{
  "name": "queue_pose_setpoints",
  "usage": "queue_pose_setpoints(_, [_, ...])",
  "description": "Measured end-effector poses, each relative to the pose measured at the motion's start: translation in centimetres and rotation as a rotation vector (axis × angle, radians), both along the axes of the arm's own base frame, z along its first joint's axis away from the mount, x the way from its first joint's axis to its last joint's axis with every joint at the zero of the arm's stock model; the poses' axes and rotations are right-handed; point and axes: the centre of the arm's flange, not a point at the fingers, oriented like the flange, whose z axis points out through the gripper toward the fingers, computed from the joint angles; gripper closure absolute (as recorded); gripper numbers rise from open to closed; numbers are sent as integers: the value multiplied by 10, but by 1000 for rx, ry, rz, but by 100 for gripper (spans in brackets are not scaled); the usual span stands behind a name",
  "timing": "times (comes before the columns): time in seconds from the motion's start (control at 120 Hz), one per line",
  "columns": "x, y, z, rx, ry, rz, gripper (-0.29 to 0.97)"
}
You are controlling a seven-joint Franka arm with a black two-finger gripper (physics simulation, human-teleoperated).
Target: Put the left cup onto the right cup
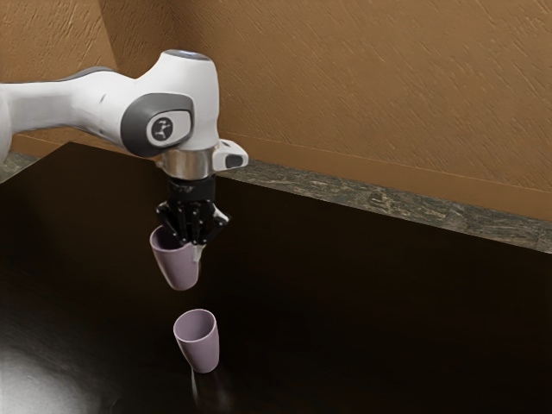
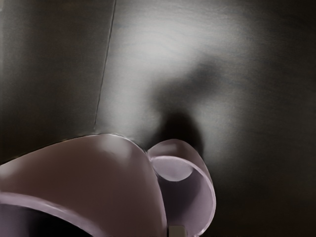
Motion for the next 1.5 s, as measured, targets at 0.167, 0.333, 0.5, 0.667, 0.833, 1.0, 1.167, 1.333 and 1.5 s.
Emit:
queue_pose_setpoints(0.167, [-12, 8, -1, -6, 17, 109, 79])
queue_pose_setpoints(0.333, [-23, -3, -2, -14, 15, 167, 79])
queue_pose_setpoints(0.5, [-26, -9, -8, -26, 13, 223, 79])
queue_pose_setpoints(0.667, [-29, -18, -15, -27, 8, 259, 79])
queue_pose_setpoints(0.833, [-31, -30, -20, -32, 2, 288, 79])
queue_pose_setpoints(1.0, [-30, -29, -30, -30, 2, 326, 79])
queue_pose_setpoints(1.167, [-28, -27, -35, -28, -2, 356, 79])
queue_pose_setpoints(1.333, [-28, -26, -40, -24, -1, 378, 79])
queue_pose_setpoints(1.5, [-28, -25, -44, -19, 3, 393, 79])
